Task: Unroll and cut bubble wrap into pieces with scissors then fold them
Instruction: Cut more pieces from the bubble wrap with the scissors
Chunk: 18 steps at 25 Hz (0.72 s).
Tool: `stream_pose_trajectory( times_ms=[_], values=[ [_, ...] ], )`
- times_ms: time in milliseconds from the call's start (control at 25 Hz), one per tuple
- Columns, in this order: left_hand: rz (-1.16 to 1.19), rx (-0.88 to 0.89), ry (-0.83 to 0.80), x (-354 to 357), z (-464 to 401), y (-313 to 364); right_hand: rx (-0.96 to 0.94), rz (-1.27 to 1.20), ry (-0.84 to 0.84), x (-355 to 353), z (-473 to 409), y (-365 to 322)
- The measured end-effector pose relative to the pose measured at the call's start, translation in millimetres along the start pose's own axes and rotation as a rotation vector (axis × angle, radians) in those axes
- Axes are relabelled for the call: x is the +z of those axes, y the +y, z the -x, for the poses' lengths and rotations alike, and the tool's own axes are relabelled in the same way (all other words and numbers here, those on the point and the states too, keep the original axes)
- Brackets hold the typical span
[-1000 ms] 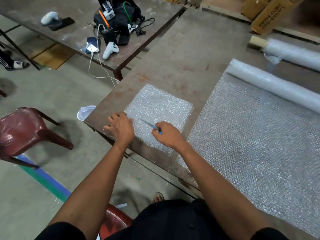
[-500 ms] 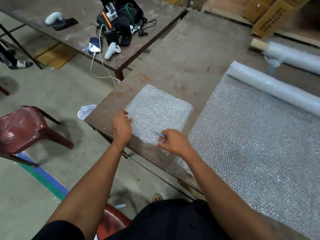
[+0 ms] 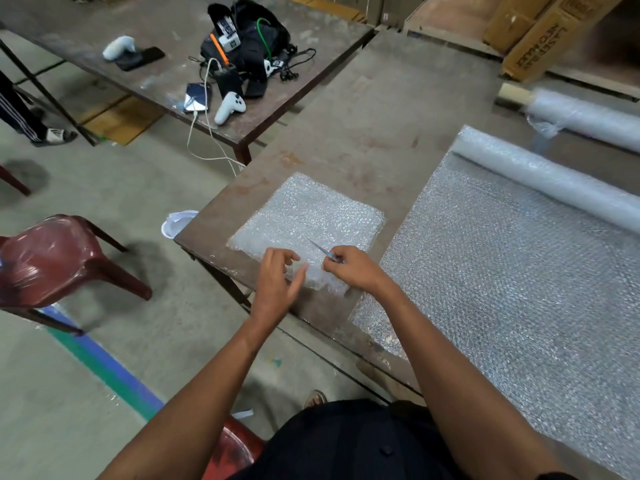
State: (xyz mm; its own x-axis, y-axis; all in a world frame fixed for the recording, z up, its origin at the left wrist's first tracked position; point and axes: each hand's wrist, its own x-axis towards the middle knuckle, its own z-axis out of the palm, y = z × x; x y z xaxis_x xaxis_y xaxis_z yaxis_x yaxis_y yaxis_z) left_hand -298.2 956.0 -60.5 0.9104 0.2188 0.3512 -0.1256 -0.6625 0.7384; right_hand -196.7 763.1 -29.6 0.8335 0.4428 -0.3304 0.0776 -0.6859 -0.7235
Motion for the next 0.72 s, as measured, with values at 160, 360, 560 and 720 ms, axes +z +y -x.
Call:
stream_pose_trajectory(
  times_ms=[160, 360, 560, 720],
  values=[
    [-0.052, -0.017, 0.022, 12, 22, 5, 0.016, 0.011, -0.024, 0, -3, -1],
    [-0.104, -0.151, -0.011, 16, 24, 0, 0.017, 0.011, -0.002, 6, -3, -3],
    [-0.066, -0.221, 0.019, 20, 26, 10, 0.008, -0.035, -0.003, 7, -4, -1],
    [0.225, -0.528, 0.118, 19, 25, 32, 0.037, -0.019, -0.013, 3, -5, -4]
  ],
)
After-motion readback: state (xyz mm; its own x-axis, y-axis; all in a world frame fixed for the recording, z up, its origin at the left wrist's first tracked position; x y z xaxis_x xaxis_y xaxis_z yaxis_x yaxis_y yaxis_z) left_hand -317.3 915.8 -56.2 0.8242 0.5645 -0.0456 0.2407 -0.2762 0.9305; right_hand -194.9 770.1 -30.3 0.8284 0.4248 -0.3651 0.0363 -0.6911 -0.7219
